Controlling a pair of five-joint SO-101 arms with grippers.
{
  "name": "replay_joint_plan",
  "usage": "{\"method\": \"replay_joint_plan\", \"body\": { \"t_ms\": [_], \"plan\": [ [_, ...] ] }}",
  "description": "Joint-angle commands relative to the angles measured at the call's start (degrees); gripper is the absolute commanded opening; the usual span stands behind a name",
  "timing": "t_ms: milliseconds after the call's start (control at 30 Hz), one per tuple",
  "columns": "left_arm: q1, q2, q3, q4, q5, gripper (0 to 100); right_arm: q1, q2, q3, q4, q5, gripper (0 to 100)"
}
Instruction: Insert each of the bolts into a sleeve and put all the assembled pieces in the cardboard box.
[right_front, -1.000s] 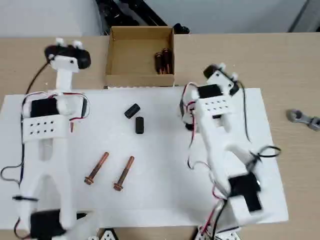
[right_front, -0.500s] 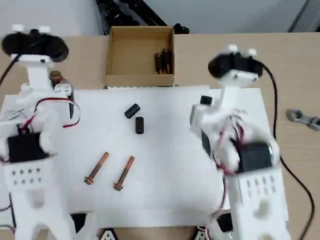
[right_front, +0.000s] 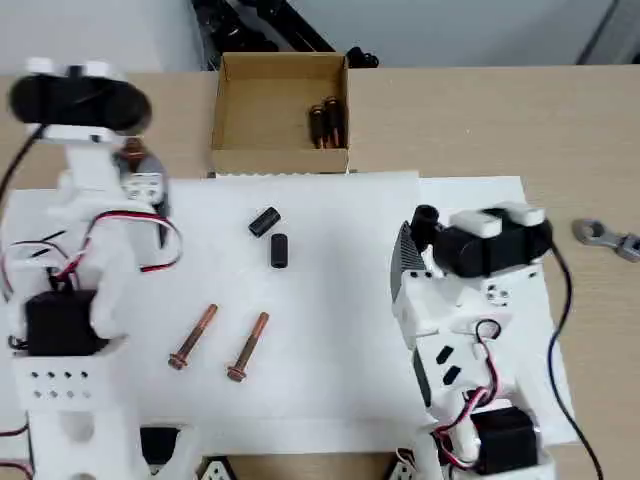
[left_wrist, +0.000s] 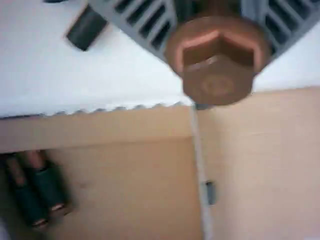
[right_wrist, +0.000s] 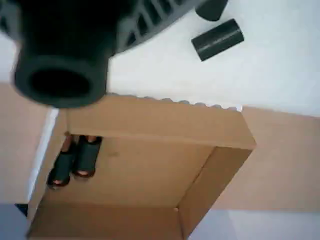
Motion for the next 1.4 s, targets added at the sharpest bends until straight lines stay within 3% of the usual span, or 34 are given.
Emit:
{"method": "replay_joint_plan", "body": {
  "t_ms": [0, 167, 333, 633, 900, 1367],
  "plan": [
    [3.52, -1.32, -0.22, -5.8, 1.14, 1, 0.13, -3.56, 4.13, -8.84, 4.31, 0.5],
    [6.59, -1.23, -0.22, -12.04, 1.14, 1, -2.15, -3.91, 8.79, -17.27, 7.3, 0.4],
    [11.25, -1.23, -0.22, -12.31, 2.29, 1, -7.25, -3.82, 12.04, -22.11, 6.15, 0.4],
    [16.0, -1.23, -1.71, -14.33, 5.8, 1, -7.25, 3.74, 8.26, -26.33, 3.43, 0.4],
    [22.42, 1.85, -6.2, -16.7, 5.71, 1, -7.6, 16.31, 0.09, -25.98, 0.7, 0.4],
    [31.12, 8.53, -14.73, -18.64, 8.35, 1, -11.47, 9.01, 0.26, -19.47, 0.7, 0.4]
  ]
}}
